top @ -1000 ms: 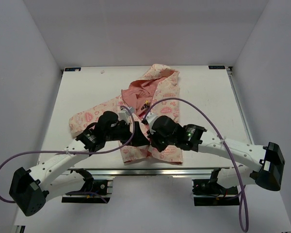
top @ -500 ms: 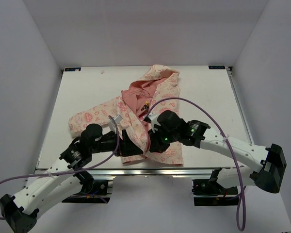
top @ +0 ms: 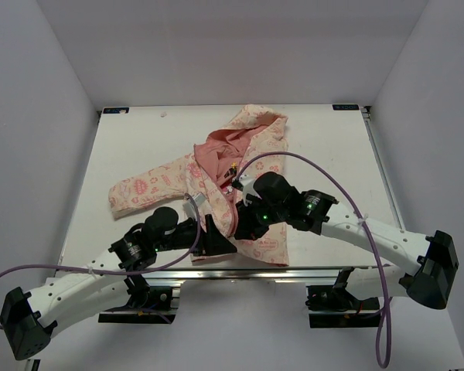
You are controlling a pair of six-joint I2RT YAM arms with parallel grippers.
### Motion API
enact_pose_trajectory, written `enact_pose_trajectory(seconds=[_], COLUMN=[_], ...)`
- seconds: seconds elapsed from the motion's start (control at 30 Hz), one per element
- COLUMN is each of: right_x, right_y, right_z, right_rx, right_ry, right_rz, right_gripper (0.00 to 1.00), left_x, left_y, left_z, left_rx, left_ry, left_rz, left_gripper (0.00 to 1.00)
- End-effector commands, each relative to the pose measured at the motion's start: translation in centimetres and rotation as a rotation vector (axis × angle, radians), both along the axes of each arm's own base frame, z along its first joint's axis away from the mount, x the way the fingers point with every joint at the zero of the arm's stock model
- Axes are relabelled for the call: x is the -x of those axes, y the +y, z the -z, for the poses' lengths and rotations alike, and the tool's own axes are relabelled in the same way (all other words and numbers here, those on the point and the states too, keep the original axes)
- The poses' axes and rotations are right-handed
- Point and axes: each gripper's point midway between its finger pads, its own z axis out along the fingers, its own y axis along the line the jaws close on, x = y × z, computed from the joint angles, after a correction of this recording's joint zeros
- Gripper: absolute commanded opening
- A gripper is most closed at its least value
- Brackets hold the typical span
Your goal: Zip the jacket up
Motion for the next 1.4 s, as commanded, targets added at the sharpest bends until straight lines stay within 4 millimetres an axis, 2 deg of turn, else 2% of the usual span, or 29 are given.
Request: enact_pose_trajectory(seconds=[0.0, 0.23, 0.37, 0.43, 0.47, 0.6, 0.7, 0.8, 0.87, 0.9, 1.07, 1.17, 1.2, 1.3, 1.37], right_x=[0.4, 0.6, 0.5, 0.2, 0.1, -0.6, -0.9, -0.8, -0.8, -1.1, -2.3, -5.3, -7.0, -9.1, -9.7], right_y=[0.8, 0.6, 0.5, 0.4, 0.3, 0.0, -0.1, 0.2, 0.3, 0.3, 0.2, -1.1, -2.0, -3.2, -3.1], right_z=[-2.8, -2.7, -2.6, -2.4, -2.4, -1.9, -1.6, -1.9, -2.2, -2.1, -2.4, -2.1, -1.9, -1.4, -1.1], right_rx=[-0.113, -0.115, -0.112, -0.107, -0.107, -0.087, -0.077, -0.096, -0.104, -0.100, -0.094, -0.028, 0.017, 0.101, 0.132], right_ry=[-0.012, -0.006, -0.004, -0.004, -0.004, -0.015, -0.014, -0.012, -0.018, -0.024, -0.073, -0.174, -0.233, -0.320, -0.351], right_rz=[-0.017, -0.015, -0.009, 0.002, 0.005, 0.035, 0.045, 0.029, 0.024, 0.035, 0.086, 0.238, 0.321, 0.410, 0.432], right_gripper=[0.00, 0.00, 0.00, 0.00, 0.00, 0.00, 0.00, 0.00, 0.00, 0.00, 0.00, 0.00, 0.00, 0.00, 0.00], left_x=[-2.7, -4.8, -5.2, -5.2, -5.2, -5.3, -5.1, -5.2, -5.2, -5.2, -5.2, -5.0, -4.9, -4.0, -3.6], left_y=[0.1, 0.3, -0.2, -0.4, -0.4, -0.2, 0.1, 0.2, 0.1, 0.0, 0.0, 0.7, 0.8, 1.0, 1.1], left_z=[-0.4, -0.6, -1.0, -1.1, -1.0, -1.4, -1.6, -1.4, -1.3, -0.9, -0.7, -0.4, -0.4, -0.3, 0.1], left_rx=[-0.009, -0.026, -0.010, -0.006, -0.005, 0.016, 0.025, 0.018, 0.017, 0.006, -0.007, -0.035, -0.039, -0.049, -0.071], left_ry=[-0.082, -0.164, -0.193, -0.192, -0.194, -0.205, -0.209, -0.207, -0.206, -0.199, -0.204, -0.192, -0.187, -0.151, -0.124], left_rz=[-0.131, -0.213, -0.205, -0.198, -0.198, -0.215, -0.221, -0.230, -0.226, -0.222, -0.213, -0.228, -0.223, -0.198, -0.186], left_gripper=[0.84, 0.75, 0.68, 0.61, 0.53, 0.35, 0.25, 0.23, 0.13, 0.00, 0.00, 0.00, 0.00, 0.00, 0.00])
